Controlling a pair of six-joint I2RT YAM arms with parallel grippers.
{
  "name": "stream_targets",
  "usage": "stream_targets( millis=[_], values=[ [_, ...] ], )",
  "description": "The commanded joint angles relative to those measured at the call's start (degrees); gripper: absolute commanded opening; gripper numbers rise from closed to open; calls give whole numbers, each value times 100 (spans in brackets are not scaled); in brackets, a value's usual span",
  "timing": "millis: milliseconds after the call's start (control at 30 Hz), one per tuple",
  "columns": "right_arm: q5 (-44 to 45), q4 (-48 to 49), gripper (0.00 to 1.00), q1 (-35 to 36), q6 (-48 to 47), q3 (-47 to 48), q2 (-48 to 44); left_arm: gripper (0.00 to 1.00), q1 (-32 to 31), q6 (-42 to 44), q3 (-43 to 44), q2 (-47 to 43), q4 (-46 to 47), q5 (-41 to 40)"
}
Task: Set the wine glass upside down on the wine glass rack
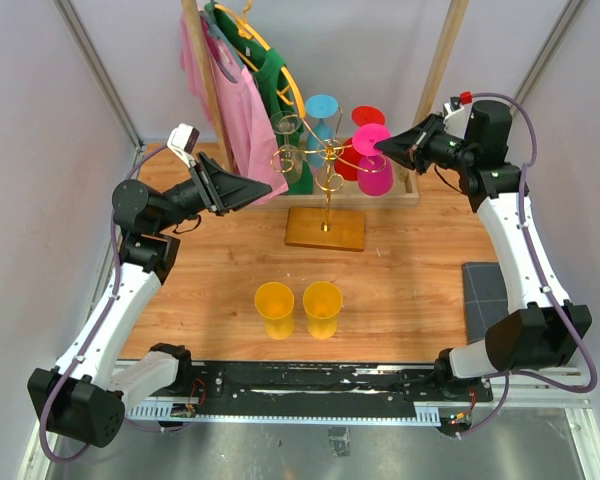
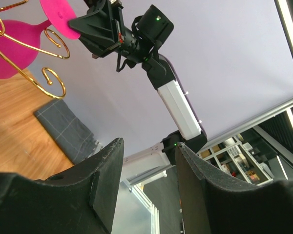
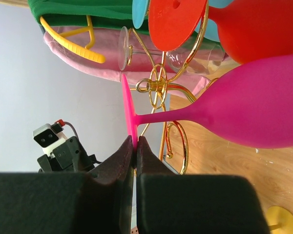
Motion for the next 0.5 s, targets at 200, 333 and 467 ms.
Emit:
stream_targets(
  millis=[200, 333, 467],
  values=[
    [-382, 248, 1, 115, 97, -56, -12, 52, 39, 84, 4, -91, 60, 54],
    [-435, 203, 1, 137, 64, -141, -36, 52, 41, 77, -18, -85, 62, 46],
    [-472, 195, 1, 144, 47, -233, -56, 52, 38, 77, -26, -85, 63, 46]
  ],
)
